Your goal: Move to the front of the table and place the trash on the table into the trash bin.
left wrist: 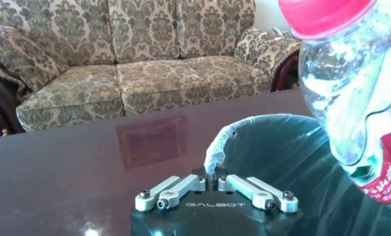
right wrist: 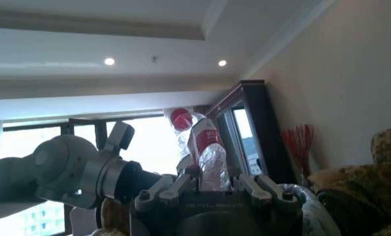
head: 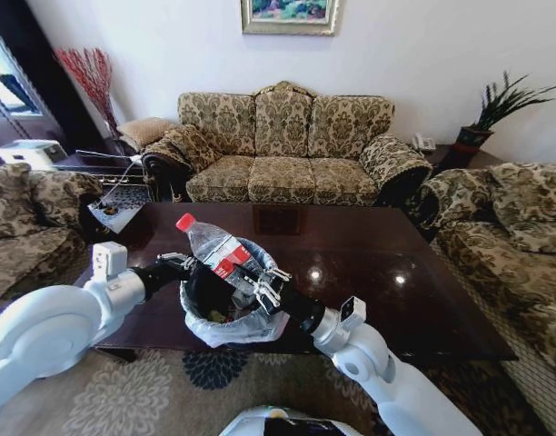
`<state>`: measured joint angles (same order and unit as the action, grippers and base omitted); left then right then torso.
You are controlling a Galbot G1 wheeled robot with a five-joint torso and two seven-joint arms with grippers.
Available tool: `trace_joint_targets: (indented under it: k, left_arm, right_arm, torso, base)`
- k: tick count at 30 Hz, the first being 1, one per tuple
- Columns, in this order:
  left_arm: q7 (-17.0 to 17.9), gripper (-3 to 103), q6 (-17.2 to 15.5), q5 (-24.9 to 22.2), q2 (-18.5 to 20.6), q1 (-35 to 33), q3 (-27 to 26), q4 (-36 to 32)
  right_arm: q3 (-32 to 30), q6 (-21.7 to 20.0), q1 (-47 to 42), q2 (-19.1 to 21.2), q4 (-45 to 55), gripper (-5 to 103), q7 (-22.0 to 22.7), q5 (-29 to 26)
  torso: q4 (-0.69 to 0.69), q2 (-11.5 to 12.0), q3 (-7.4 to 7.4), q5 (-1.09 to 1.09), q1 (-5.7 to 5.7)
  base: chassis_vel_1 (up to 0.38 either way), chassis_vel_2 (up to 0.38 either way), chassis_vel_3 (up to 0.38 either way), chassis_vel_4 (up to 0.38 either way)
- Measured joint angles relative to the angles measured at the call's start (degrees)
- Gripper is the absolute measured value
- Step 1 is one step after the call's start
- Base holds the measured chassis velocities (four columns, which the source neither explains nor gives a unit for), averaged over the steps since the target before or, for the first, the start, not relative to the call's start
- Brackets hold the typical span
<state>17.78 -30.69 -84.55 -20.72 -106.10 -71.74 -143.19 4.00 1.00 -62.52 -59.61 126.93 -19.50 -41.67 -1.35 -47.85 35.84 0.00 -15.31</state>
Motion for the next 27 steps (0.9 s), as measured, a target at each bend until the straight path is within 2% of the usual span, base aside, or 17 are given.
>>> trace_joint_targets:
  k: [1, 2, 4, 5, 9, 11, 13, 14, 16, 17, 20, 21, 22, 23, 24, 25, 27]
  left_arm:
    - [0.0, 4, 0.0, 0.0, 0.0, 0.0, 0.0, 0.0]
    - [0.0, 4, 0.0, 0.0, 0.0, 0.0, 0.0, 0.0]
    - [-0.1, 4, -0.1, 0.1, 0.0, -0.1, 0.0, 0.0]
    - [-0.1, 4, -0.1, 0.1, 0.0, -0.1, 0.0, 0.0]
    - [-0.2, 4, -0.2, 0.1, -0.4, -0.4, -0.3, -0.2]
    - [-0.2, 4, -0.2, 0.1, -0.6, -0.6, -0.4, -0.2]
    - [-0.1, 4, -0.3, 0.1, -1.4, -1.1, -0.8, -0.1]
    - [-0.1, 4, -0.3, 0.1, -1.4, -1.1, -0.8, -0.1]
    - [0.1, 4, -0.5, 0.2, -2.8, -1.8, -1.4, -0.2]
    - [0.1, 4, -0.5, 0.2, -2.8, -1.8, -1.4, -0.2]
    - [2.3, 4, -1.1, 1.1, -6.8, -3.1, -3.1, -0.2]
    - [2.3, 4, -1.1, 1.1, -6.8, -3.1, -3.1, -0.2]
    - [3.9, 4, -1.3, 1.7, -8.6, -3.7, -3.9, -0.2]
    - [5.5, 4, -1.4, 2.3, -10.9, -4.4, -4.8, -0.1]
    - [6.8, 4, -1.1, 3.9, -14.9, -6.4, -6.6, -0.1]
    - [6.8, 4, -1.1, 3.9, -14.9, -6.4, -6.6, -0.1]
    - [6.2, 4, 2.2, 9.1, -23.6, -11.6, -10.0, -0.1]
  right_arm:
    - [0.0, -0.1, -0.1, -0.1, 0.0, 23, 0.1, 0.0]
    - [0.0, -0.1, -0.1, -0.1, 0.0, 23, 0.1, 0.0]
    - [0.0, -0.2, -0.2, -0.3, 0.2, 34, 0.2, 0.1]
    - [0.0, -0.2, -0.2, -0.3, 0.2, 34, 0.2, 0.1]
    - [-0.8, -0.1, -0.2, -0.3, 1.2, 56, 0.2, -0.1]
    - [-1.1, 0.1, -0.2, -0.4, 1.6, 56, 0.1, -0.2]
    - [-2.7, 0.6, -0.7, -0.5, 3.2, 66, -0.3, -1.4]
    - [-2.7, 0.6, -0.7, -0.5, 3.2, 66, -0.3, -1.4]
    - [-5.3, 0.9, -1.3, -0.4, 5.6, 78, -0.3, -2.9]
    - [-5.3, 0.9, -1.3, -0.4, 5.6, 78, -0.3, -2.9]
    - [-10.6, 3.4, -2.3, -0.2, 9.5, 93, 2.5, -5.2]
    - [-10.6, 3.4, -2.3, -0.2, 9.5, 93, 2.5, -5.2]
    - [-13.1, 4.5, -2.9, -0.2, 10.0, 97, 2.9, -5.5]
    - [-15.7, 5.9, -3.7, -0.2, 10.2, 97, 2.9, -5.6]
    - [-18.9, 7.1, -4.6, -0.1, 10.2, 99, 3.4, -5.5]
    - [-18.9, 7.1, -4.6, -0.1, 10.2, 99, 3.4, -5.5]
    - [-25.5, 7.9, -6.3, -0.1, 9.7, 100, 6.3, -5.1]
  torso:
    - [0.00, 0.0, 0.00, 0.00, 0.00]
    - [0.00, 0.0, 0.00, 0.00, 0.00]
    - [0.00, 0.0, 0.00, 0.00, 0.00]
    - [0.00, 0.0, 0.00, 0.00, 0.00]
    - [0.00, 0.0, 0.00, 0.00, 0.00]
    - [0.00, 0.0, 0.00, 0.00, 0.00]
    - [-0.01, 0.0, 0.00, 0.00, 0.00]
    - [-0.01, 0.0, 0.00, 0.00, 0.00]
    - [0.01, 0.0, 0.00, 0.00, 0.00]
    - [0.01, 0.0, 0.00, 0.00, 0.00]
    - [0.01, 0.0, 0.00, 0.00, 0.00]
    - [0.01, 0.0, 0.00, 0.00, 0.00]
    - [0.02, 0.0, 0.00, 0.00, 0.00]
    - [0.03, 0.0, 0.00, 0.01, 0.00]
    - [0.02, 0.0, 0.00, -0.01, -0.01]
    - [0.02, 0.0, 0.00, -0.01, -0.01]
    - [-0.04, 0.0, 0.00, -0.02, 0.00]
  base:
    - [0.000, 0.000, 0.000, 0.000]
    - [0.000, 0.000, 0.000, 0.000]
    - [0.000, 0.000, 0.000, 0.000]
    - [0.000, 0.000, 0.000, 0.000]
    - [0.000, 0.000, 0.000, 0.000]
    - [0.000, 0.000, 0.000, 0.000]
    - [0.000, 0.000, 0.000, 0.000]
    - [0.000, 0.000, 0.000, 0.000]
    - [0.000, 0.000, 0.000, 0.000]
    - [0.000, 0.000, 0.000, 0.000]
    - [0.000, 0.000, 0.000, 0.000]
    - [0.000, 0.000, 0.000, 0.000]
    - [0.000, 0.000, 0.000, 0.000]
    - [0.000, 0.000, 0.000, 0.000]
    - [0.000, 0.000, 0.000, 0.000]
    - [0.000, 0.000, 0.000, 0.000]
    - [0.000, 0.000, 0.000, 0.000]
